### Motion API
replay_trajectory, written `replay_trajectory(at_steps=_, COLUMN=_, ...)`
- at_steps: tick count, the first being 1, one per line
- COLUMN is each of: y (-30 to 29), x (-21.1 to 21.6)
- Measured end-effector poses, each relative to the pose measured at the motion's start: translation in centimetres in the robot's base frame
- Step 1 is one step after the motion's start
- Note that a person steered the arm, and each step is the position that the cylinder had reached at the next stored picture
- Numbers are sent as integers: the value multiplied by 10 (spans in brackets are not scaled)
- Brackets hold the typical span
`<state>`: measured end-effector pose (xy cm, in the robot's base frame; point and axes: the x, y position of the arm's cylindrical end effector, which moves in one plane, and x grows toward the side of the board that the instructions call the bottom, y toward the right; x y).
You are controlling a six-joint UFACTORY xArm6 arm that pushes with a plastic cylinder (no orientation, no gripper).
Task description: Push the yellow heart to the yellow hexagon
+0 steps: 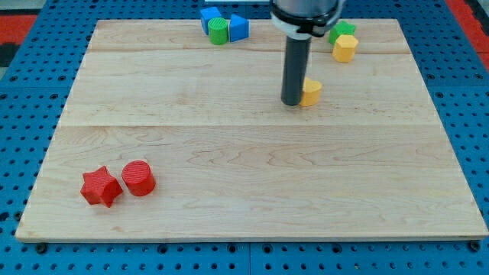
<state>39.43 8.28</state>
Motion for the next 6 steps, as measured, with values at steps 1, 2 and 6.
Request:
replay_trajectory(at_steps=1, y=43, x=0)
replay_trajectory(at_steps=2, y=66, x=-3)
replay_trajectory(at_steps=6, y=65, x=19)
